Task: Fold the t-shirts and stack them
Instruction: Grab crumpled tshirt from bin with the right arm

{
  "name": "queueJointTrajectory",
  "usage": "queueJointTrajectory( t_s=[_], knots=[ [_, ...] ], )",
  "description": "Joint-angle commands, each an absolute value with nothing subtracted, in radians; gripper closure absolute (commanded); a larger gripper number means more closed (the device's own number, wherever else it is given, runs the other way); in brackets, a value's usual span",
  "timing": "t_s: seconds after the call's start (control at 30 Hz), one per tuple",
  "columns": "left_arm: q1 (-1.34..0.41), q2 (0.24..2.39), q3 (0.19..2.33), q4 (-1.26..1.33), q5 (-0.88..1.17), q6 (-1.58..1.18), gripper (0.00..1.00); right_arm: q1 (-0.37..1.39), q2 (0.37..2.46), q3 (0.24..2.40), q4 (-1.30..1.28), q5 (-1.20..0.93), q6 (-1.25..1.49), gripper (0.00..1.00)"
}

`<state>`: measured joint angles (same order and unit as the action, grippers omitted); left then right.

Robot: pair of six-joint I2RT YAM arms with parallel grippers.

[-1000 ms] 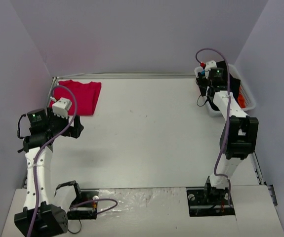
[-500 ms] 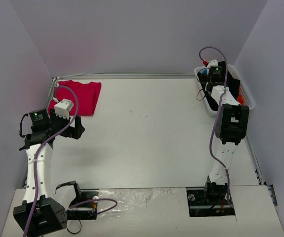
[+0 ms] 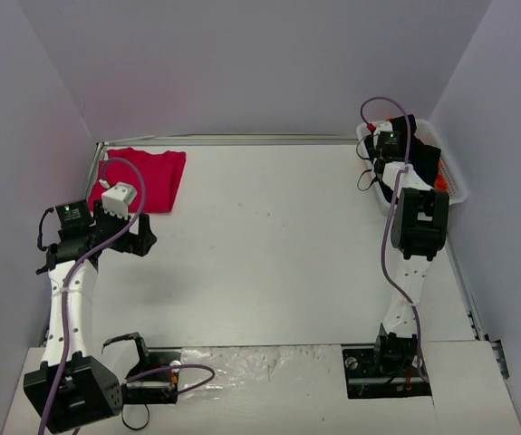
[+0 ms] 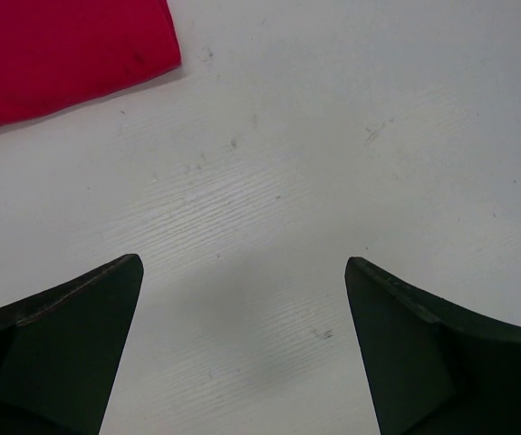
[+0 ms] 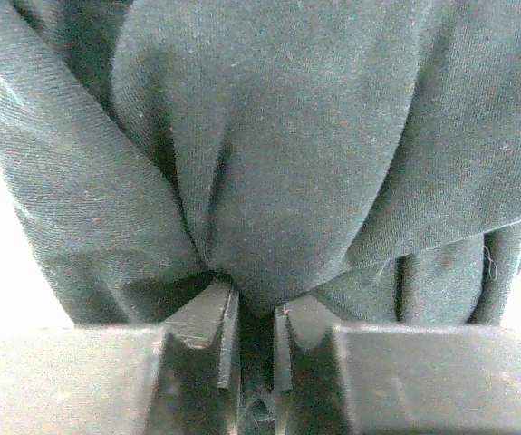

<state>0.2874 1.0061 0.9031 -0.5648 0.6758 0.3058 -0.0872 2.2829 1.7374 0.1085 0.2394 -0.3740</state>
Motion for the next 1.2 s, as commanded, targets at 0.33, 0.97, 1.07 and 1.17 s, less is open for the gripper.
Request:
queueJointTrajectory(
  t_s=[0.33, 0.97, 1.07, 1.17],
  knots=[
    [0.293, 1.003, 0.905, -0.578, 0.704, 0.33, 0.06, -0.095, 2.093, 1.669, 0.041, 0.232, -0.284, 1.0],
    [0.293, 0.98, 0.904, -0.58, 0.701, 0.33, 0.06, -0.022, 1.793, 1.578, 0.032, 0.178, -0.275, 1.0],
    [0.293, 0.979, 0.905, -0.578, 0.701, 0.33, 0.06, 0.032, 1.737, 1.575, 0.023, 0.189, -0.284, 1.0],
    [0.293, 0.973, 0.902, -0.577, 0.701, 0.331, 0.06, 0.087, 1.675, 1.598, 0.005, 0.186, -0.29, 1.0]
  ],
)
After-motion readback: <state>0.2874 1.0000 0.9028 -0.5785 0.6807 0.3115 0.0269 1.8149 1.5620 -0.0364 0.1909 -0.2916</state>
